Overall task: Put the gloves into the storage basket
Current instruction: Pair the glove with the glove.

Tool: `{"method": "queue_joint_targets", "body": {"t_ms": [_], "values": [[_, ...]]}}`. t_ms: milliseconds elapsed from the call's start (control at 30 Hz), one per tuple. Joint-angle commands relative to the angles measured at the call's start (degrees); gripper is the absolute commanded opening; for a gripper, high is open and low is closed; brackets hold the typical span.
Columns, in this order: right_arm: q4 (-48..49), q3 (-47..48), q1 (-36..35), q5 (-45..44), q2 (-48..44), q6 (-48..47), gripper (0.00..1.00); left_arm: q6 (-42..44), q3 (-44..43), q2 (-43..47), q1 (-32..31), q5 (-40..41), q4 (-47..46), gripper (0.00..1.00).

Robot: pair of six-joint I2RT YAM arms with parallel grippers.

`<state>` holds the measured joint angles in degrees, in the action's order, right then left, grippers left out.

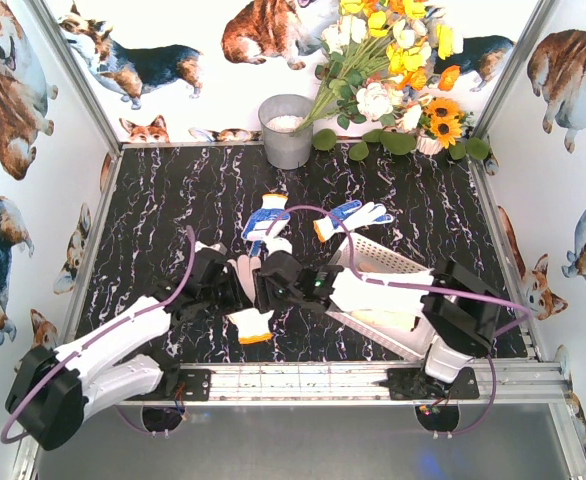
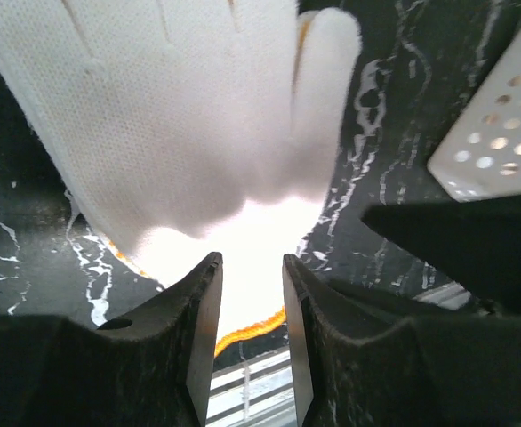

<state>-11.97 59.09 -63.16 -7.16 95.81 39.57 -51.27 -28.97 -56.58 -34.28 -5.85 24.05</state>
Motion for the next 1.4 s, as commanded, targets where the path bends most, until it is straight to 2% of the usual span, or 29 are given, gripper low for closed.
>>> {"method": "queue_joint_targets", "body": {"t_ms": [0,100,300,500,767,967,1367], "values": [[0.82,-1.67,-1.01,7.86,-2.91,10.74,0.50,4.26,1.42,-2.77,0.96,-0.26,-1.78,0.27],[0.54,-2.16,-3.72,8.25,-2.23,16.32,0.49,5.75,2.06,-4.75,1.06,0.68,-1.39,0.25],[1.69,-6.09,-5.32,8.52,-2.31,23.67,0.40,6.63,5.74,-4.40,1.06,3.23,-1.20,0.24],[-0.55,-6.98,-5.16,5.49,-4.58,23.28,0.42,4.58,9.65,-2.27,1.06,1.83,-2.83,0.24],[1.66,-7.41,-4.53,6.05,-2.06,23.13,0.42,3.52,10.74,-0.12,1.06,1.89,-2.04,0.24],[3.82,-9.36,-4.22,6.11,-0.46,24.72,0.36,3.02,11.31,0.33,1.06,1.59,-2.35,0.24],[6.55,-10.97,-4.11,6.63,2.52,26.74,0.37,3.00,11.68,0.43,1.06,1.02,-2.74,0.24]]}}
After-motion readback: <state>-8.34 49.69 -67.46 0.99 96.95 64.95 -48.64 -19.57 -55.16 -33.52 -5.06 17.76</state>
